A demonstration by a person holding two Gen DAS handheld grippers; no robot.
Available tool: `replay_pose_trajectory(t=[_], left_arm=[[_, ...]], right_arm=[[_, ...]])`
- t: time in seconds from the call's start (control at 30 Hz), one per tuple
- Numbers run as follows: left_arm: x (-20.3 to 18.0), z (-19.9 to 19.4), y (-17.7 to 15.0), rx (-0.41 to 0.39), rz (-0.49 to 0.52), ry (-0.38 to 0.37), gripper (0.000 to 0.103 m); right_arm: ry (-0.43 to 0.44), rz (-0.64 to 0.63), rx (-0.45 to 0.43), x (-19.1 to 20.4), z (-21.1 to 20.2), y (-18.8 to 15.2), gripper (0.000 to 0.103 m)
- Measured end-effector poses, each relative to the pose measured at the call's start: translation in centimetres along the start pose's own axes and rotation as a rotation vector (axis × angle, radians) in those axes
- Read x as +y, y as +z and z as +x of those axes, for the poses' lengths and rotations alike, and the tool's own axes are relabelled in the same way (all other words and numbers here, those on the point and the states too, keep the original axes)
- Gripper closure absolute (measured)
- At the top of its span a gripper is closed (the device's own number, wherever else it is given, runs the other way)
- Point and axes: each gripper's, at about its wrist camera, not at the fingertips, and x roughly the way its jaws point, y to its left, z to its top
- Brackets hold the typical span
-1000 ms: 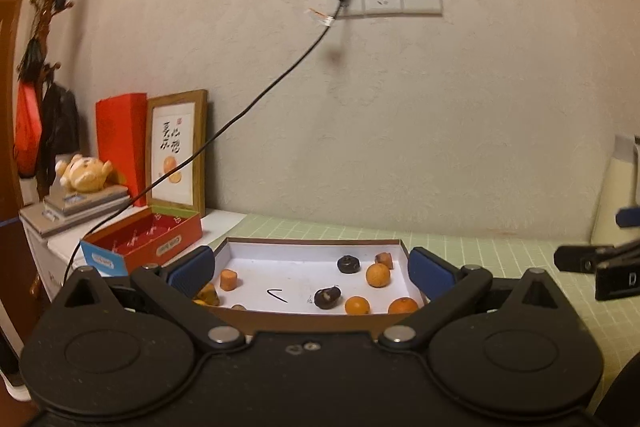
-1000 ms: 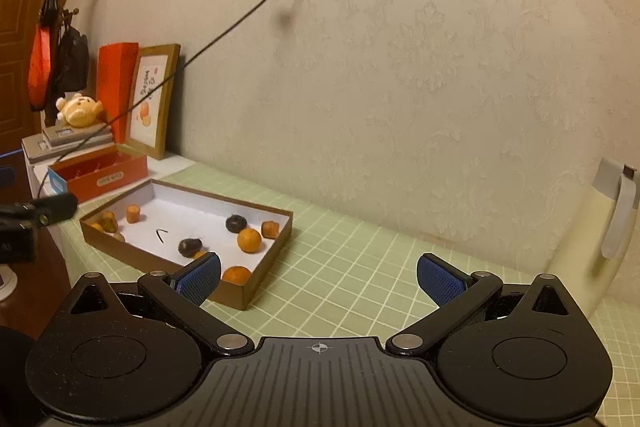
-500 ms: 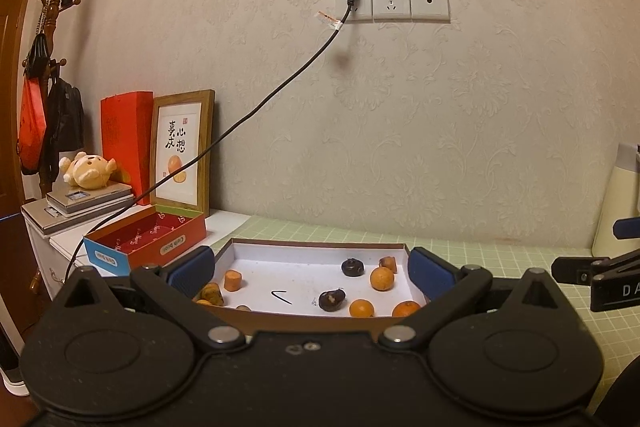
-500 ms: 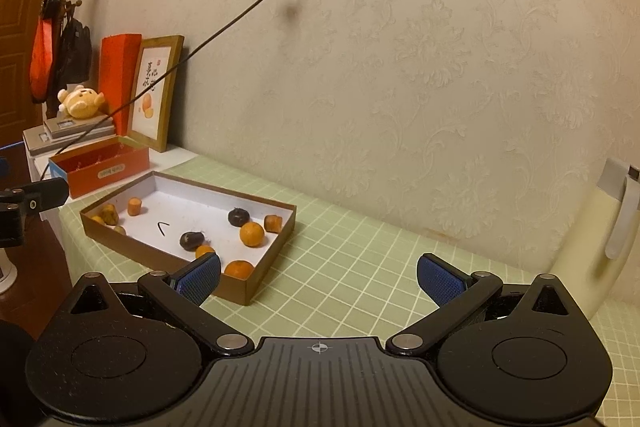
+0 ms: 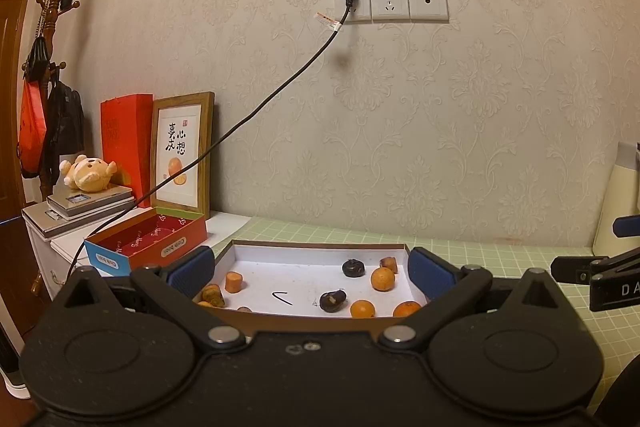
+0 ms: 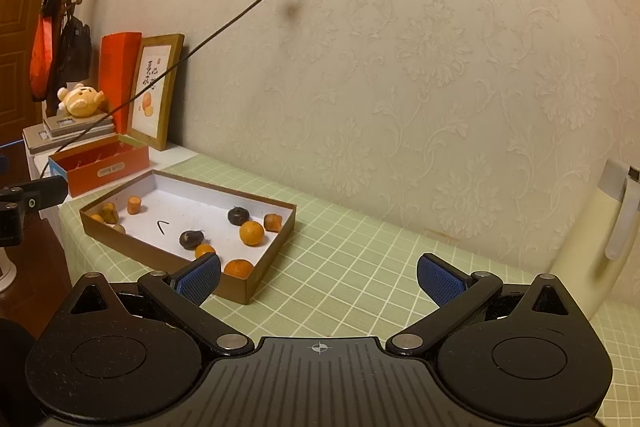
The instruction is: Organize fruits
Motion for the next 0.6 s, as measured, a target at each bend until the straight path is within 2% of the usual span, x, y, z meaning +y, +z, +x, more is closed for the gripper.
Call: replay_pose_trajectory(t=[0.6], left_arm=[[0.07, -0.08, 0.09, -0.006, -0.002, 0.000, 0.006]], right_arm=[[-0.002, -0.013, -0.010, 0.02, -0.01, -0.22, 0.000]])
